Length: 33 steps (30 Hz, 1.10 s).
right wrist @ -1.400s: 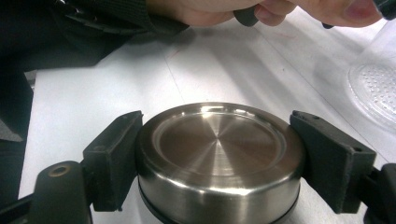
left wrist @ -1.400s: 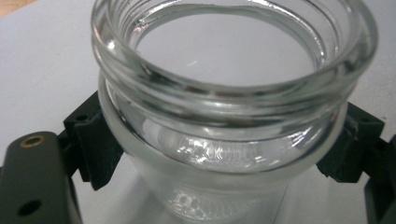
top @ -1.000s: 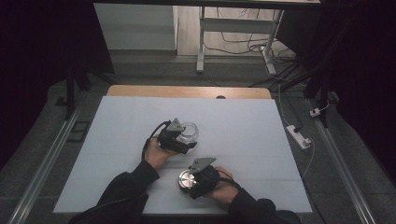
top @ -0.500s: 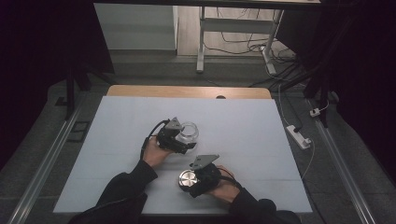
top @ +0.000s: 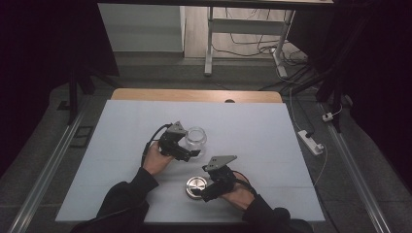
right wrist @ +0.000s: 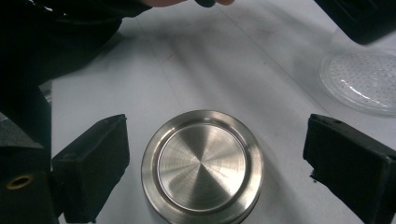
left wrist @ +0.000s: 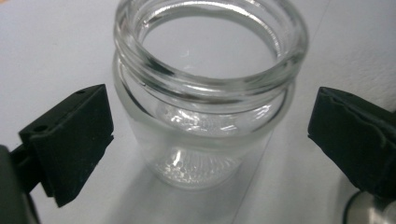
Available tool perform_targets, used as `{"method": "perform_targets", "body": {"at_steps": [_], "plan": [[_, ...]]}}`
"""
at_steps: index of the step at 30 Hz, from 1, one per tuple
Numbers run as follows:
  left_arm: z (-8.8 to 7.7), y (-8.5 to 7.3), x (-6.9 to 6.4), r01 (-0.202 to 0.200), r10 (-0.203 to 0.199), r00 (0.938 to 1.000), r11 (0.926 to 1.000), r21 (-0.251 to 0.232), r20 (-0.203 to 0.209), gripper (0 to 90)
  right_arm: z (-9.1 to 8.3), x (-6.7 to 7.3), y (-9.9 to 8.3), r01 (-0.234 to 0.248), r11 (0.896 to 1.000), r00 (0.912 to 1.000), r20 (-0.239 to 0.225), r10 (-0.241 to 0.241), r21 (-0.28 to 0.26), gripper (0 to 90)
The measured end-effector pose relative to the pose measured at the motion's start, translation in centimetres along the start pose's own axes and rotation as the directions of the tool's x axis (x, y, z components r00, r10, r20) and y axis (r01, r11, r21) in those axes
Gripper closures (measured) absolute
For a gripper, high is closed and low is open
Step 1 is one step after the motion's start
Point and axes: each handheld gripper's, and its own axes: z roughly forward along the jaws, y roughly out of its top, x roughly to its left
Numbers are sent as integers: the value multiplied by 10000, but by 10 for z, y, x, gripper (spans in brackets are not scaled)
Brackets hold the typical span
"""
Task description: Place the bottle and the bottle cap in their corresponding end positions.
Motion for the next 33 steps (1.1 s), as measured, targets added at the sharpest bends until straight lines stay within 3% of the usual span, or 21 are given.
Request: {"method": "perform_targets", "body": {"at_steps": [6, 16, 21, 27, 33], "plan": [[-13, -5, 1, 307, -303, 9992, 9994, -174, 254, 0, -8, -1, 2, -153, 9998, 9999, 74, 154, -131, 33], [-34, -15, -7, 289, -279, 9985, 9994, -205, 470, 0, -19, -4, 1, -119, 9999, 9969, 773, 124, -69, 2], [-42, -20, -11, 472, -451, 9952, 9986, -226, 874, 0, -24, -6, -2, -146, 9997, 9943, 1051, 168, -211, 0], [-47, -28, -19, 366, -377, 9939, 9993, 125, 1036, 0, -30, -8, -5, -211, 9995, 9912, 1302, 240, -236, 0], [-54, -33, -28, 201, -215, 9927, 9997, 133, 1190, 0, -36, -9, -8, -225, 9994, 9891, 1450, 262, -274, 0]]}}
